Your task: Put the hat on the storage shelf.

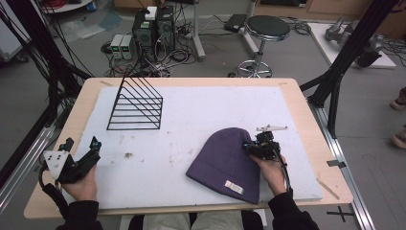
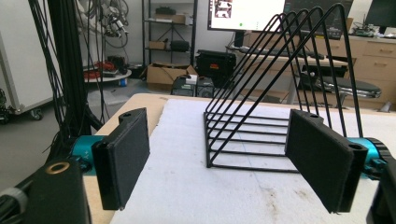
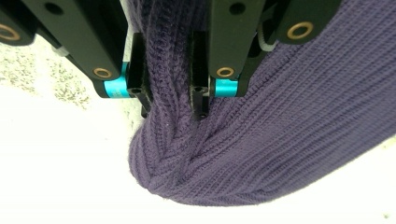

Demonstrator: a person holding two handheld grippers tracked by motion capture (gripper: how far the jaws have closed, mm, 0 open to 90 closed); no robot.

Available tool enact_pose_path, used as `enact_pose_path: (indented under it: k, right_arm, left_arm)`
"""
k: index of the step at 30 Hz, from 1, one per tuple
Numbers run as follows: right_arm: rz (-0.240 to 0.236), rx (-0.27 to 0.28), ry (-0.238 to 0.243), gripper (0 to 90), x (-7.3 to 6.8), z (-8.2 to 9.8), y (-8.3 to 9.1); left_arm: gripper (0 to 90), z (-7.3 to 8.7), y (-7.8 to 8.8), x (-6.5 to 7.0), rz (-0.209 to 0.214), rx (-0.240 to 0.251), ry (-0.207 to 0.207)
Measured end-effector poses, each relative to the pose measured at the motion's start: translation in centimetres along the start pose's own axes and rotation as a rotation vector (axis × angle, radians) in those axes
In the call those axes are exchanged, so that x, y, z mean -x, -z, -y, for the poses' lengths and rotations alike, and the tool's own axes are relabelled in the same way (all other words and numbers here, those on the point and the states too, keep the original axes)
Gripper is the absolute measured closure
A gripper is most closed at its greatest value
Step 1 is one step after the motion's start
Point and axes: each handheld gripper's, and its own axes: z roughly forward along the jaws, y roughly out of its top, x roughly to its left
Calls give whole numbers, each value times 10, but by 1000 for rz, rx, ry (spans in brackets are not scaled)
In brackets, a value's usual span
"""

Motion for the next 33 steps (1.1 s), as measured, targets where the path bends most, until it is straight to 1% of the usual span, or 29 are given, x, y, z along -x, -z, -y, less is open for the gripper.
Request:
enact_pose_path:
  k: [1, 2, 4, 9, 10, 11, 12, 13, 14, 15, 16, 17, 18, 19, 20, 21, 23, 24, 25, 27, 28, 30, 32, 33]
  right_arm:
    - [-6, 6, -4, 766, 1, 0, 1]
    - [-23, 23, -14, 766, 2, -1, 3]
    - [-47, 51, -15, 766, 2, -2, 5]
    - [-64, 74, -13, 764, 2, -2, 8]
    - [-89, 103, -17, 764, 3, -3, 10]
    - [-101, 121, -12, 764, 3, -4, 12]
    - [-101, 121, -12, 764, 3, -4, 12]
    - [-118, 177, 13, 764, 2, -5, 16]
    - [-122, 204, 30, 764, 0, -6, 19]
    - [-122, 204, 30, 764, 0, -6, 19]
    - [-122, 251, 62, 763, -3, -8, 24]
    - [-122, 251, 62, 763, -3, -8, 24]
    - [-124, 265, 73, 764, -4, -8, 25]
    - [-138, 302, 112, 764, -7, -10, 27]
    - [-138, 302, 112, 764, -7, -10, 27]
    - [-137, 311, 123, 764, -9, -10, 28]
    - [-139, 343, 171, 764, -14, -13, 31]
    - [-139, 343, 171, 764, -14, -13, 31]
    - [-142, 363, 185, 764, -17, -15, 33]
    - [-146, 369, 185, 764, -17, -16, 33]
    - [-151, 388, 192, 764, -18, -18, 35]
    - [-149, 397, 195, 764, -18, -18, 36]
    - [-156, 420, 196, 764, -18, -20, 38]
    - [-159, 448, 192, 764, -18, -21, 41]
  left_arm:
    - [223, 0, 0, 0, 0, 0, 0]
    - [223, 0, 0, 0, 1, 0, 0]
    - [223, 0, 0, 0, 1, -1, 0]
    - [223, 0, 0, 0, 6, -2, 2]
    - [223, 0, 0, 0, 6, -2, 2]
    - [223, 0, 0, 1, 7, -1, 3]
    - [223, 0, 0, 1, 8, -2, 0]
    - [223, 0, -1, 1, 12, -3, 0]
    - [223, 0, -1, 1, 14, -4, 1]
    - [223, 0, -1, 1, 14, -4, 1]
    - [223, 0, -1, 1, 15, -5, 3]
    - [223, 1, -1, 2, 17, -5, 5]
    - [223, 1, -1, 2, 20, -7, 3]
    - [223, 0, -1, 3, 22, -6, 2]
    - [223, 0, -1, 3, 22, -6, 0]
    - [223, 0, -1, 4, 25, -4, 0]
    - [223, 0, -1, 4, 27, -5, 1]
    - [223, 0, -1, 4, 27, -5, 1]
    - [223, 0, -1, 4, 27, -5, 2]
    - [223, 1, -1, 3, 27, -7, 4]
    - [224, 1, -1, 3, 28, -8, 7]
    - [224, 1, -1, 3, 28, -8, 5]
    - [223, 1, -1, 3, 28, -8, 8]
    - [223, 1, -1, 3, 28, -8, 7]
